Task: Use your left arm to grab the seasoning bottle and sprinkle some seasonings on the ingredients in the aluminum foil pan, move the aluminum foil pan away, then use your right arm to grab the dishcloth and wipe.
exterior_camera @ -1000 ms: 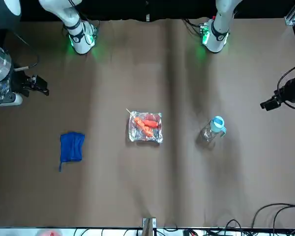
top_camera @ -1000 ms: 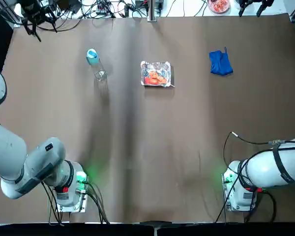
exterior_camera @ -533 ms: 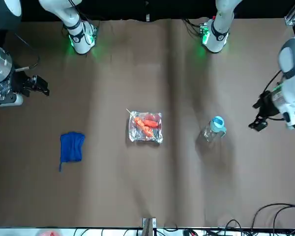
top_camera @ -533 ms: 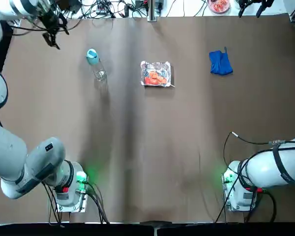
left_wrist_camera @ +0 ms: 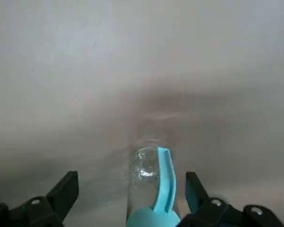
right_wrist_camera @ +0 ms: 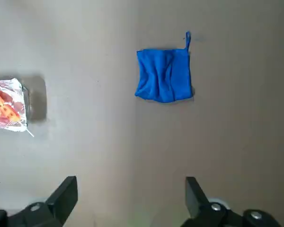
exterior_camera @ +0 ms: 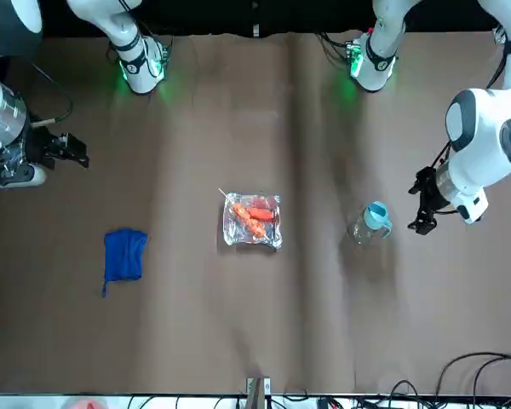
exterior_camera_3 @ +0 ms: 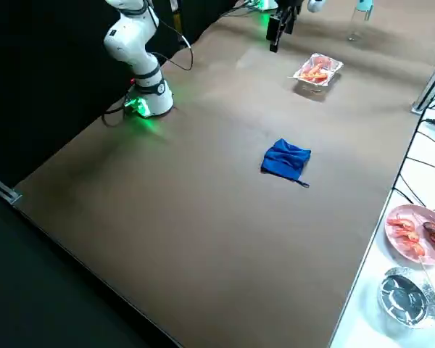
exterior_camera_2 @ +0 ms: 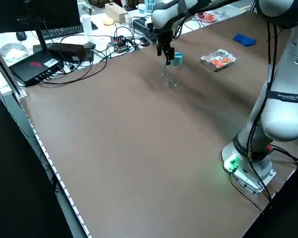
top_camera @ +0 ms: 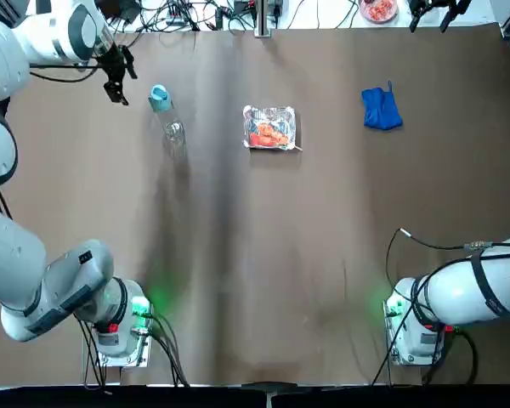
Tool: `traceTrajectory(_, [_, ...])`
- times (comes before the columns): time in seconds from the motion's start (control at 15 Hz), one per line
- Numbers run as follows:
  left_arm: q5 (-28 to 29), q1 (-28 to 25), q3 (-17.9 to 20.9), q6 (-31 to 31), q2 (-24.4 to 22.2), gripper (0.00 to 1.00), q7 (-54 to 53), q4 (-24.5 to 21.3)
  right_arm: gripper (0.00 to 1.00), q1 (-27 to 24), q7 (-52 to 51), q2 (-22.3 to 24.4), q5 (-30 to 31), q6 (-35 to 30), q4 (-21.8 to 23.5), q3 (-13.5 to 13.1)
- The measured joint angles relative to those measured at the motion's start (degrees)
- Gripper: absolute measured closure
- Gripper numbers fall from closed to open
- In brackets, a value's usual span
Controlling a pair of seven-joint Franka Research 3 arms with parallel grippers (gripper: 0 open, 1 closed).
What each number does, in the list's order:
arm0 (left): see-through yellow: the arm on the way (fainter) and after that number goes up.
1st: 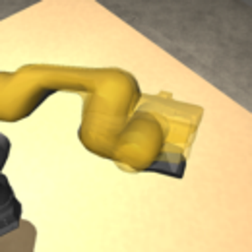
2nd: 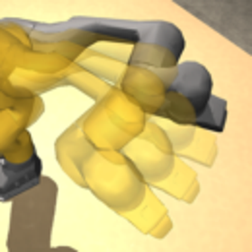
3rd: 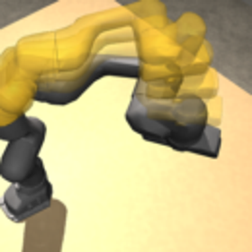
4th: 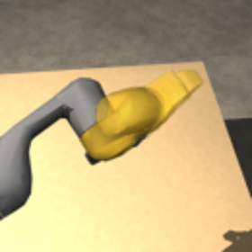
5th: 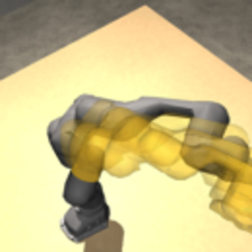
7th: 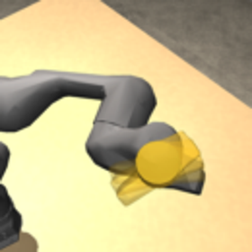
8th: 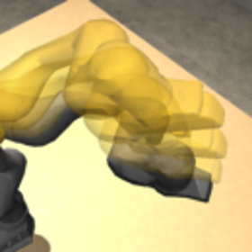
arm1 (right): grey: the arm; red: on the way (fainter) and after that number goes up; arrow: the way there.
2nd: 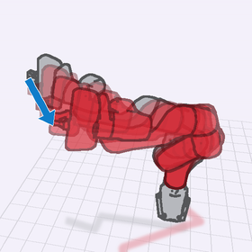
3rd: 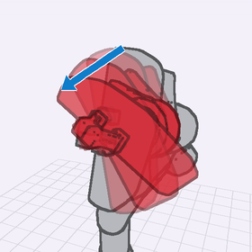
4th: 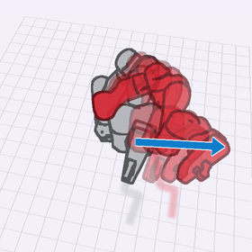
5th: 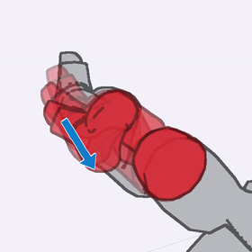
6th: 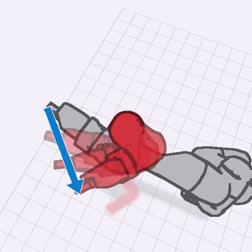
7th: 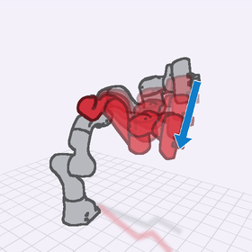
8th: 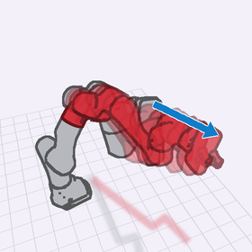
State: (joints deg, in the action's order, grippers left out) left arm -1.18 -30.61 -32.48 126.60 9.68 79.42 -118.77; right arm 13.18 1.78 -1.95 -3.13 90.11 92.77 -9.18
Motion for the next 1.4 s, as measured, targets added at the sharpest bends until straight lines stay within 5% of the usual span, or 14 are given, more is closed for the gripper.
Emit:
traceTrajectory(0.2, [0.8,0.7,0.1,0.8,2.4,0.00,2.6,0.0,0.00,0.3,0.0,-0.8,0.0,0.5,0.1,0.0])
traceTrajectory(0.67, [15.7,5.2,0.0,3.0,8.9,0.00,16.0,2.2,0.00,3.1,0.0,-5.6,0.0,3.9,0.2,0.2])
traceTrajectory(1.4, [20.6,6.7,0.0,3.4,13.3,0.00,16.0,2.9,0.00,6.4,0.0,-11.2,-1.0,7.6,0.3,0.0])
